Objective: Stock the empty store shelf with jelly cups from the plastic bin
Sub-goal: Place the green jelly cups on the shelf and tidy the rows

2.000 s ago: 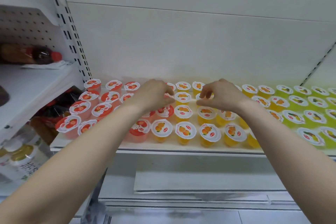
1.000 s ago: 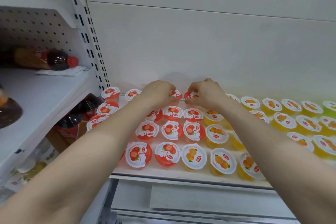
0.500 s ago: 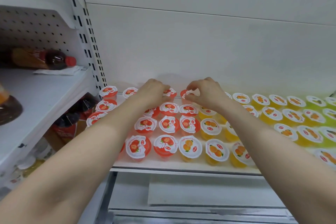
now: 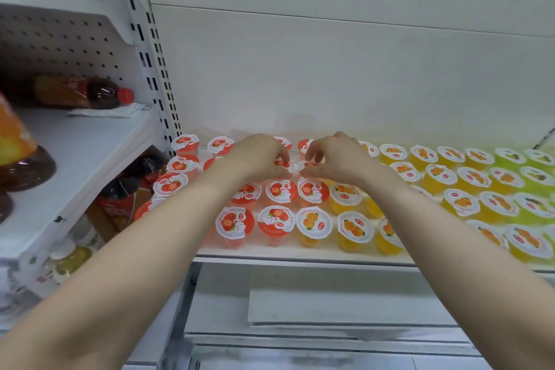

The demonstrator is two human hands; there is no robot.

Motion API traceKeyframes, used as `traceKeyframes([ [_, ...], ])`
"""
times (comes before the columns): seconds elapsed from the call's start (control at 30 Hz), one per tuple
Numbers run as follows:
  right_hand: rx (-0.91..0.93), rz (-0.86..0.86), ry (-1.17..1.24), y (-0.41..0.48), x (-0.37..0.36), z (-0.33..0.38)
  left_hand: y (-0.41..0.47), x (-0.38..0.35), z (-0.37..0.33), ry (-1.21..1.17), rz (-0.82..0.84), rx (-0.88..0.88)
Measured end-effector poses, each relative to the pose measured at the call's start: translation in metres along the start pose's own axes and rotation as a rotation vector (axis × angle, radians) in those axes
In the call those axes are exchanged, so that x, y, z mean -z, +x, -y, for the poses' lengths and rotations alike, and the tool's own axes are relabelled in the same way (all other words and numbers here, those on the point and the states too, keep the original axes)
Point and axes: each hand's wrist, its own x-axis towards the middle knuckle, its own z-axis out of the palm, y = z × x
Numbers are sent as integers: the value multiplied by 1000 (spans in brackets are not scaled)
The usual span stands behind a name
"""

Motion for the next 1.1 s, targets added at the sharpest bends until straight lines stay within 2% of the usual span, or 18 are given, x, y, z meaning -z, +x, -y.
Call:
traceKeyframes([
  [0.27, -40, 4, 5, -5, -4, -1, -3, -4, 0, -10, -62, 21],
  [0.4, -1, -63, 86, -16, 1, -6, -18, 0, 1, -46, -120, -21],
  [0.47, 48, -73, 154, -27, 5, -8, -29, 1, 3, -113, -104, -45],
  [0.57, 88, 7, 202, -40, 8, -7, -42, 1, 1, -133, -34, -85],
  [0.63, 83, 40, 181, -47, 7, -1, -48, -1, -4, -116, -6, -100],
  [0.8, 71, 1, 38, -52, 2, 13, -56, -1, -11, -91, -12, -74],
  [1.1, 15, -55, 33, -57, -3, 20, -59, 1, -13, -65, -15, -61],
])
